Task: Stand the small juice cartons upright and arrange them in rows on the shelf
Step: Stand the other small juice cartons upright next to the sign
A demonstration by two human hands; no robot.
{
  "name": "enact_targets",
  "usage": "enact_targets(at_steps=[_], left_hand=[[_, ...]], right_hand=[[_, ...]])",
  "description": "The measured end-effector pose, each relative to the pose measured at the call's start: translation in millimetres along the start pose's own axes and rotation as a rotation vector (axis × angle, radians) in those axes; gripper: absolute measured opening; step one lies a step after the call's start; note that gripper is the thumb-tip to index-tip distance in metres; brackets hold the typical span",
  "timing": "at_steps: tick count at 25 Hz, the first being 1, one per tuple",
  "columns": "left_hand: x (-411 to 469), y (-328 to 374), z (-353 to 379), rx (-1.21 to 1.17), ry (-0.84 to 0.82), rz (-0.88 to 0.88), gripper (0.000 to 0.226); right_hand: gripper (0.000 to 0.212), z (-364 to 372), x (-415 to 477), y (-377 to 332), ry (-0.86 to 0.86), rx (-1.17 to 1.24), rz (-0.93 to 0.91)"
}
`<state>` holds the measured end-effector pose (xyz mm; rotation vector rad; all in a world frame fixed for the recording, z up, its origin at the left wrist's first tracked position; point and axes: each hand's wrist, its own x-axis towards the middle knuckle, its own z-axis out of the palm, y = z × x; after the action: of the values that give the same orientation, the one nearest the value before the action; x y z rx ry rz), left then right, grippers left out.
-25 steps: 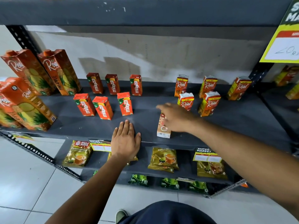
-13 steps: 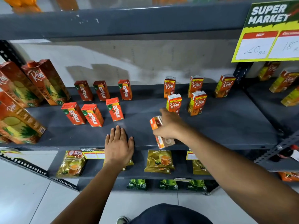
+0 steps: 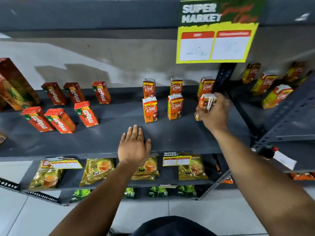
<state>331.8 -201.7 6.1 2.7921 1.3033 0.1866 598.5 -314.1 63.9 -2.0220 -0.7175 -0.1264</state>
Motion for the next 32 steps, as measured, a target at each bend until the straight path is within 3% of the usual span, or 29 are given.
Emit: enact_targets(at_steps=[3,7,10,14,16,20,23,26,29,32], left_hand=[[1,-1,2,0.004,0.017,-0.007,0.072],[0,0,0,0.014,0.014,-0.003,0.067],[0,-1,0,0.025,0.010,-0.002,0.067],[0,1,1,0.022,0.026,-0.007,0.065],[0,0,0,0.026,0.024,-0.009,0.066],[0,1,0,0.025,0.021,-0.010,0.066],[-1,0,-1,0.020,0.020,-0.010,0.066],[-1,1,0,0.014,0.021,-0.006,0.067],[0,1,0,0.010,0.034,-0.003,0.066],[0,0,1,0.012,0.029,-0.005,0.067]], right_hand=[[0.079,8,-6,18,-0.029,-0.046,-0.105],[0.091,-6,-7,23,-0.135,-0.035,-0.113],[0.082,-41,10,26,-0.243,0.002,-0.238],[0.063,-64,48,8,-0.629,-0.349,-0.537],[0.054,-61,59,-7,-0.703,-0.501,-0.578],[0.037,-50,66,-37,-0.621,-0.766,-0.590],[0.048,-48,64,-42,-0.617,-0.756,-0.545],[0.064,-58,70,-45,-0.775,-0.757,-0.492],[0.053,-61,75,-42,-0.670,-0.894,-0.487],[0.072,-56,71,-35,-0.644,-0.860,-0.427]])
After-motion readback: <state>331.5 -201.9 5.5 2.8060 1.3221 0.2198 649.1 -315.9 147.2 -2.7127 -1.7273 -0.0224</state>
